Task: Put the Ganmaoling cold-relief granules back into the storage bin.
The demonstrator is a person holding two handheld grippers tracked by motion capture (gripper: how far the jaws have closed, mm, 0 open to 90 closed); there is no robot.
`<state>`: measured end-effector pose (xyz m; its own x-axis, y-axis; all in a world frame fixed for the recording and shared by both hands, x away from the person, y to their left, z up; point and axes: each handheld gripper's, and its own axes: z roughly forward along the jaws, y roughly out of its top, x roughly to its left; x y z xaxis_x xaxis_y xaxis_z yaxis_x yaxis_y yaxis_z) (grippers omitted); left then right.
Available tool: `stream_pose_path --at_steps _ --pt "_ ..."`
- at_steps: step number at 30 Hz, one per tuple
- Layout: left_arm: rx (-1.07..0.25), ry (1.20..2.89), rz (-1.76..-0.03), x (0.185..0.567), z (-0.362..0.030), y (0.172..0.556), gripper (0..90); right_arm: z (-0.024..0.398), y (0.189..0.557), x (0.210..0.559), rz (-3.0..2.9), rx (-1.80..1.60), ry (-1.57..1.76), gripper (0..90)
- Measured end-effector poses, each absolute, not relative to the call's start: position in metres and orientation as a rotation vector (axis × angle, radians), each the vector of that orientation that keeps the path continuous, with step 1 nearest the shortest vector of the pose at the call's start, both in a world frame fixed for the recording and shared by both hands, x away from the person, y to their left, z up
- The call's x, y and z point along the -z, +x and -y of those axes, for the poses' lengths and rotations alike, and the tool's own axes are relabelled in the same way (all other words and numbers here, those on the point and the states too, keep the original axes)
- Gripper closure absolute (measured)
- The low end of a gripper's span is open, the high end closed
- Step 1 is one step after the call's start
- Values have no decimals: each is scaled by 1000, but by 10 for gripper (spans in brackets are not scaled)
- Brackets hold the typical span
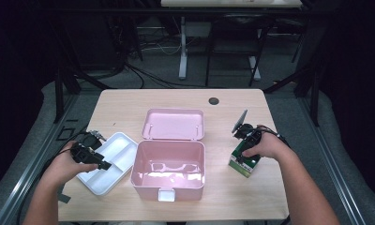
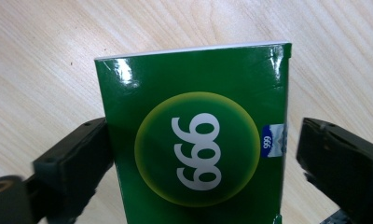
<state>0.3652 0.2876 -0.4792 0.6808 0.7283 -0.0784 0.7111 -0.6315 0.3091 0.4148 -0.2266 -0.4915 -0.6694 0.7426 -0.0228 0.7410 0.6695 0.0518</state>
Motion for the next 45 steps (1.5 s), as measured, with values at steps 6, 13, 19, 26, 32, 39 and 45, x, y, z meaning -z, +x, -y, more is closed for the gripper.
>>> stream_pose_path --at_steps 6,13,19,26,32,39,45 --pt "-77 2588 -1133 480 -287 365 491 224 412 488 -2866 -37 1206 107" --pt "-95 2577 -1149 477 -291 364 492 225 409 488 -2872 -41 1183 133" --pt "-96 2562 -1150 475 -294 364 492 224 406 489 -2872 -68 1171 134" --pt "-89 2563 -1142 476 -292 364 492 222 405 489 -2862 -62 1175 149" --pt "-92 2564 -1144 474 -295 364 492 222 406 487 -2874 -39 1188 155" --pt "-92 2564 -1143 475 -294 364 492 222 406 485 -2881 -40 1197 157" --pt "-85 2574 -1137 476 -293 364 492 223 403 479 -2881 -37 1165 158"
